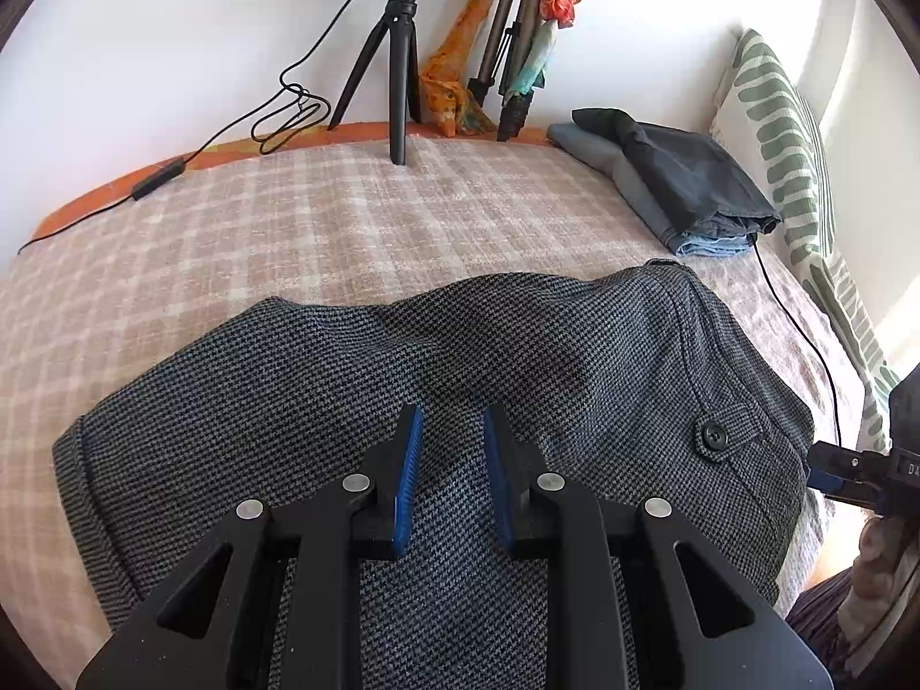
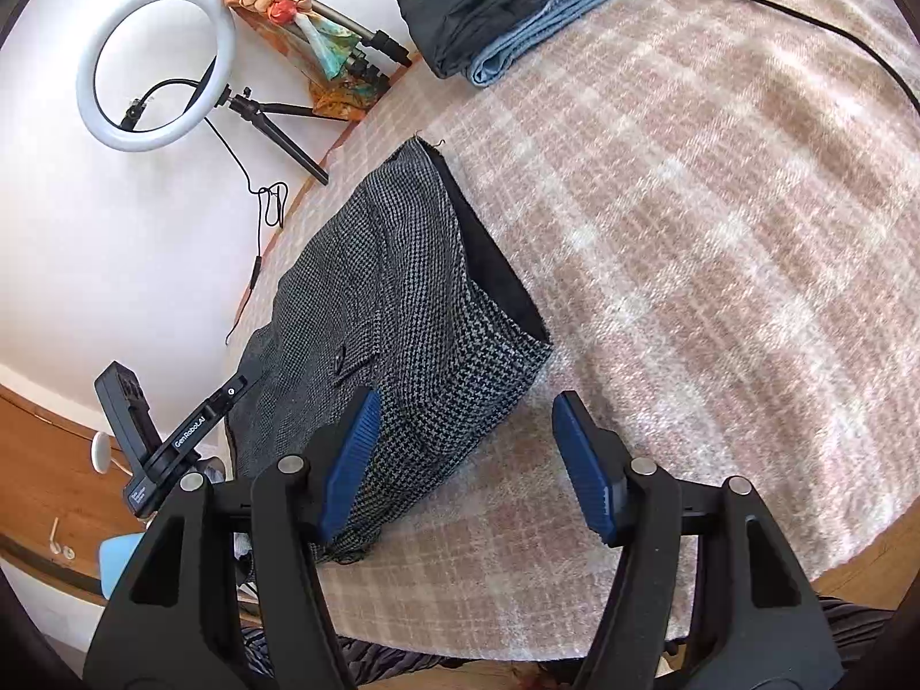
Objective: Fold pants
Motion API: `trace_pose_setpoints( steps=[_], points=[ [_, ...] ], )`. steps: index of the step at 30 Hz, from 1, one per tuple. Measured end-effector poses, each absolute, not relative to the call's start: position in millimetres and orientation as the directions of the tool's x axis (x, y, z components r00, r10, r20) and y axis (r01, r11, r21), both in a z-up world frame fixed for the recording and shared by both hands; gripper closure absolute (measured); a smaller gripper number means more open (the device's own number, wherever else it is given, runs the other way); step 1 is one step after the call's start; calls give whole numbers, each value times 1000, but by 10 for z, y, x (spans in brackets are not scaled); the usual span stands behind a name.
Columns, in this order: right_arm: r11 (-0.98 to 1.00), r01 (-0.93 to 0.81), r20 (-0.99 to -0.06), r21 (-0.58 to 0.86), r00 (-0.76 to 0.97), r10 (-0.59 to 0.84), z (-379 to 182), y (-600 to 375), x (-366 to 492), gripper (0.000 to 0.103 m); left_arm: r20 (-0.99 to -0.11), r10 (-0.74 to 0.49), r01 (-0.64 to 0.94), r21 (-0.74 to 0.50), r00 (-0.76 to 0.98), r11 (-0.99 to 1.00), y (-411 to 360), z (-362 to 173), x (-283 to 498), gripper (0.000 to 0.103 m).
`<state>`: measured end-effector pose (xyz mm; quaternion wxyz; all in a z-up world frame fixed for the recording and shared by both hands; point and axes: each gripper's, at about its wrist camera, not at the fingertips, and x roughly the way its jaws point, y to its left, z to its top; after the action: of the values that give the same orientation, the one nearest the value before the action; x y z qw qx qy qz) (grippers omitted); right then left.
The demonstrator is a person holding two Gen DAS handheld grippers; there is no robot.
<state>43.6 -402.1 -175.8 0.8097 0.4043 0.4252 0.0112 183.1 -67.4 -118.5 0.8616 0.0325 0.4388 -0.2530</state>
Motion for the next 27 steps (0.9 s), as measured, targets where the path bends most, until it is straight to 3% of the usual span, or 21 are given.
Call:
trace_pose_setpoints(
  steps=[9, 13, 17, 27],
  points=[
    [638, 308, -594, 706, 748, 295, -1815, -3804, 454, 37, -744, -440, 413, -241, 503, 878, -784, -1083, 2098, 83],
    [639, 349, -606, 686, 760, 235, -1836, -3762, 463, 66, -748, -416, 464, -164, 516, 871, -1134, -1145, 2130, 77],
    [640, 340, -591, 689, 775, 224, -1793, -3791, 446, 80, -809, -342, 427, -126, 479, 895, -1290, -1450, 2244, 77],
    [802, 232, -578, 550, 799, 166, -1300, -3542, 472, 85, -784, -338, 413, -115, 521, 903, -1003, -1185, 2080, 72]
  ],
)
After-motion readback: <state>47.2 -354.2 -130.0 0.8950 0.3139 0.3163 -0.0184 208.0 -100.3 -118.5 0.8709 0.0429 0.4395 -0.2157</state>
